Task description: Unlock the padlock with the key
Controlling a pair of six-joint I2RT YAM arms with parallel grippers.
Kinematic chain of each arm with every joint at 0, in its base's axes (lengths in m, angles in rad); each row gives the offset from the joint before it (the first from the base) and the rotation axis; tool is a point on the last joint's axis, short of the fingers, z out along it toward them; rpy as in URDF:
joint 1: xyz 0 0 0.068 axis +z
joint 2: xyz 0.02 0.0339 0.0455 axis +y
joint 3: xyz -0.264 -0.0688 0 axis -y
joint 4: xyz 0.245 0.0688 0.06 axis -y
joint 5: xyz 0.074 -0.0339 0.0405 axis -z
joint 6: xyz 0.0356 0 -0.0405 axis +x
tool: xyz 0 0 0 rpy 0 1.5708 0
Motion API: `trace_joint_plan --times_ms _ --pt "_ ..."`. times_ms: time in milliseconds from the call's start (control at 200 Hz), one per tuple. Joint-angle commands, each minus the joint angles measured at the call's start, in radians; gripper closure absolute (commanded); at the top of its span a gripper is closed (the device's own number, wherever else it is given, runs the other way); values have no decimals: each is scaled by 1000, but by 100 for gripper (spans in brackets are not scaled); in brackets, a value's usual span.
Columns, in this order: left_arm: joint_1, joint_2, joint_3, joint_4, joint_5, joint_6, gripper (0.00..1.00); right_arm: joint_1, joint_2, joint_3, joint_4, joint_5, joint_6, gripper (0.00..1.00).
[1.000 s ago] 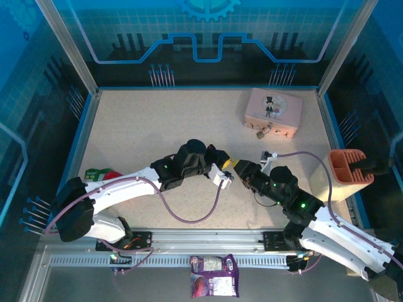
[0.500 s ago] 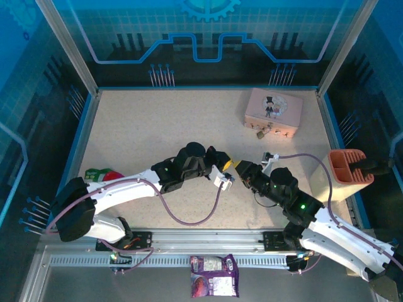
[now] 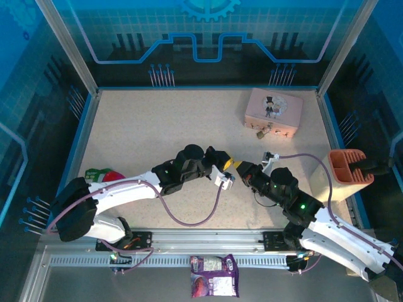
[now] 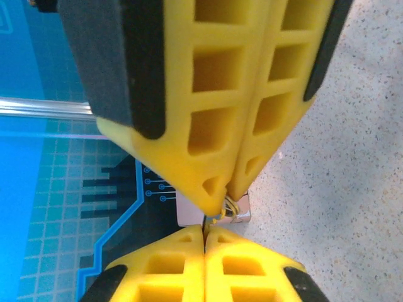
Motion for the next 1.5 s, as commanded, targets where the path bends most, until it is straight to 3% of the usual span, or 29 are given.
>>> trace_joint_plan --times_ms 0,100,275,420,515,695,921,1316,1491 --pt "-6 -14 -35 75 23 -93 87 4 -16 7 -4 32 -35 100" --pt "9 -65 -39 76 58 -267 71 -1 -22 26 -34 45 -129 100" --pt "87 -208 -47 89 159 -788 54 -7 -22 2 59 39 -327 100" --pt "128 -277 -58 101 166 -1157 46 -7 -19 -48 198 27 -478 100" --pt "154 -282 -6 -15 170 -1407 45 -1 -15 -95 344 14 -557 100" --pt "201 -258 60 -180 273 -1727 46 27 0 -161 506 29 -683 100" --pt "221 -199 51 -141 480 -1859 46 76 48 -193 651 23 -771 100" --pt "252 -139 36 -52 630 -1914 50 123 75 -204 736 23 -803 100" --pt "251 -136 15 3 683 -1923 60 134 98 -210 758 36 -791 100"
